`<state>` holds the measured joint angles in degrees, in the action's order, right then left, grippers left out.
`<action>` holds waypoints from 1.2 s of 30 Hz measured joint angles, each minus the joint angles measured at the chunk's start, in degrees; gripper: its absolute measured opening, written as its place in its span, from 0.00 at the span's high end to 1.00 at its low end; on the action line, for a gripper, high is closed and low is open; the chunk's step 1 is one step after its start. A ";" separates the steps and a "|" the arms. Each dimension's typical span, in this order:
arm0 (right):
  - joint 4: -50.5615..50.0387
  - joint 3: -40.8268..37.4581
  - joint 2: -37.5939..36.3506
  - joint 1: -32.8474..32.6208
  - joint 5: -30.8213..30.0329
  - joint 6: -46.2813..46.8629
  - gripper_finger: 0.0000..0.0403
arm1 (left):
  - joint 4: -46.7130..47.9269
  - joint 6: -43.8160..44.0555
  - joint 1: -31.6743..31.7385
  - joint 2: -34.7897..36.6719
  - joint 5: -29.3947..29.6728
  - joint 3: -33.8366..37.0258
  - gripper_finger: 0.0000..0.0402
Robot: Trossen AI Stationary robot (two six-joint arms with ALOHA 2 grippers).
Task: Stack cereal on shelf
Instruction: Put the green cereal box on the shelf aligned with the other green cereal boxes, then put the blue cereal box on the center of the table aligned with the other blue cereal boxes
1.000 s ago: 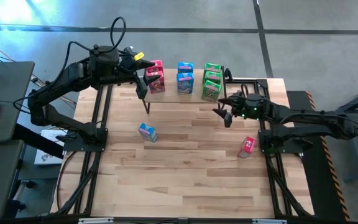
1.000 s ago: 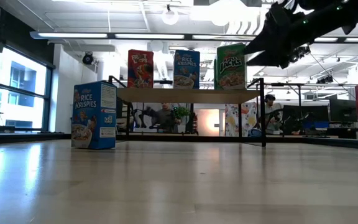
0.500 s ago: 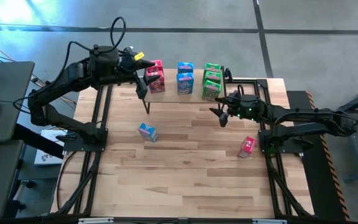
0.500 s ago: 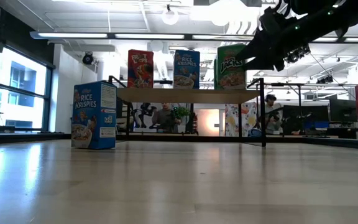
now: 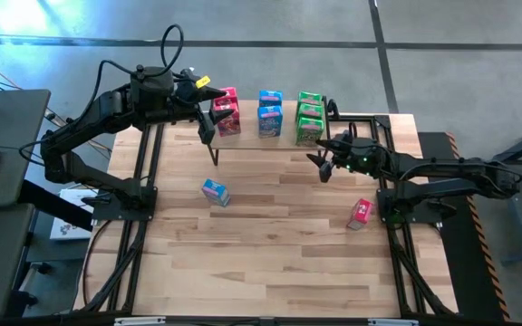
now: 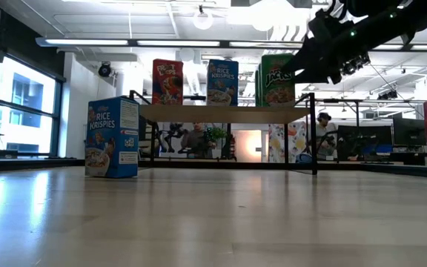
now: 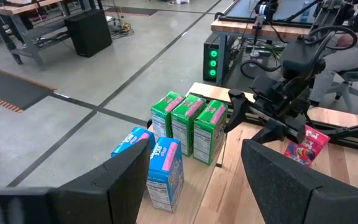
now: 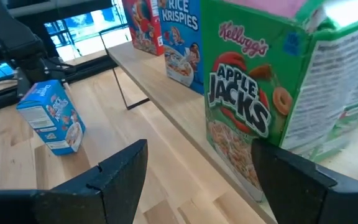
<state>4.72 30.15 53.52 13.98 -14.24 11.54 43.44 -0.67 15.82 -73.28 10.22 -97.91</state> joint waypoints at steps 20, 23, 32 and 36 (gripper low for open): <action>3.27 1.31 -0.79 -5.85 3.30 3.44 0.31 | 0.00 0.00 0.00 0.00 -0.02 0.00 0.39; 3.18 3.03 -0.79 -6.95 2.16 2.53 0.31 | 0.00 0.00 0.02 0.00 -0.01 0.00 0.39; -0.55 11.04 -0.79 -10.34 -7.45 -0.01 0.31 | 0.00 0.00 0.00 0.00 -0.02 0.00 0.39; -5.56 14.74 -0.79 -11.08 -10.09 -0.01 0.31 | -0.37 0.00 0.02 -0.02 0.00 0.00 0.39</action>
<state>-0.84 44.89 52.73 2.90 -24.33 11.53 43.07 -0.67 15.83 -73.29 10.22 -97.91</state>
